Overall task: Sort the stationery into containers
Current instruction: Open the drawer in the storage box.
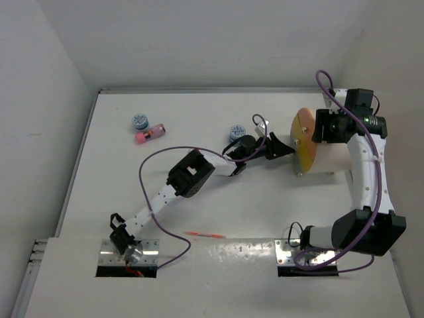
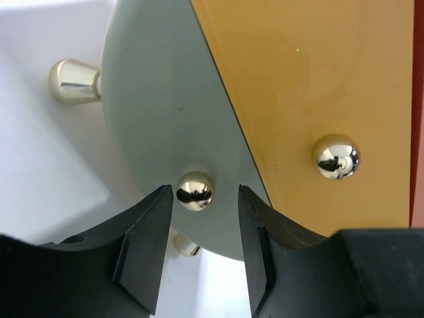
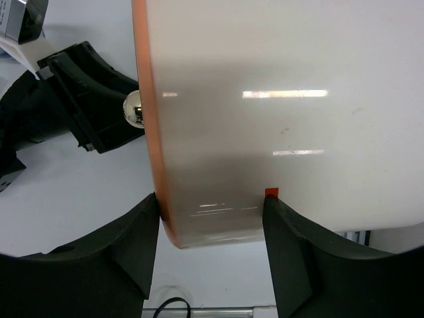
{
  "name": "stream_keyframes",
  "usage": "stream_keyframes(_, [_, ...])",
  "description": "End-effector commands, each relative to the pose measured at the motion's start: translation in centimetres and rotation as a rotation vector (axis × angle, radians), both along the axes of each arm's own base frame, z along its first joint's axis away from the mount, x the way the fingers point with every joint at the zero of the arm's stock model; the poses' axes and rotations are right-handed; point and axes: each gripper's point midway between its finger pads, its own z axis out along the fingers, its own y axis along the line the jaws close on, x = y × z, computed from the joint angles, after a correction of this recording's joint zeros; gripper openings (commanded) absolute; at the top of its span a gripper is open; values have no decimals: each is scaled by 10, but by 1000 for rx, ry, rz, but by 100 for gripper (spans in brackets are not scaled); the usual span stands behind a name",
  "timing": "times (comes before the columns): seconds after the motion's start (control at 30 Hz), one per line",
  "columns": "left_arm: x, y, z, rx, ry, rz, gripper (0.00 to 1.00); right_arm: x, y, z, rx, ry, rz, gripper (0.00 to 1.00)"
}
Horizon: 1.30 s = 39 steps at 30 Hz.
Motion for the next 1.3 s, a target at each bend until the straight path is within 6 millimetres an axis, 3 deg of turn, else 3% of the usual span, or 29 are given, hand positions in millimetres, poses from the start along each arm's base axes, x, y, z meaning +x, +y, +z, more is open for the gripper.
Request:
stream_keyframes(0.0, [0, -8, 17, -46, -43, 3, 50, -8, 12, -19, 77, 82, 6, 57])
stream_keyframes(0.27, [5, -13, 14, -34, -36, 21, 54, -13, 6, -26, 45, 114, -7, 57])
stream_keyframes(0.9, [-16, -24, 6, -23, -8, -15, 46, -19, 1, -32, 9, 141, 8, 57])
stream_keyframes(1.27, [-21, -25, 3, -22, 15, -20, 47, -20, 2, -34, 15, 150, 7, 57])
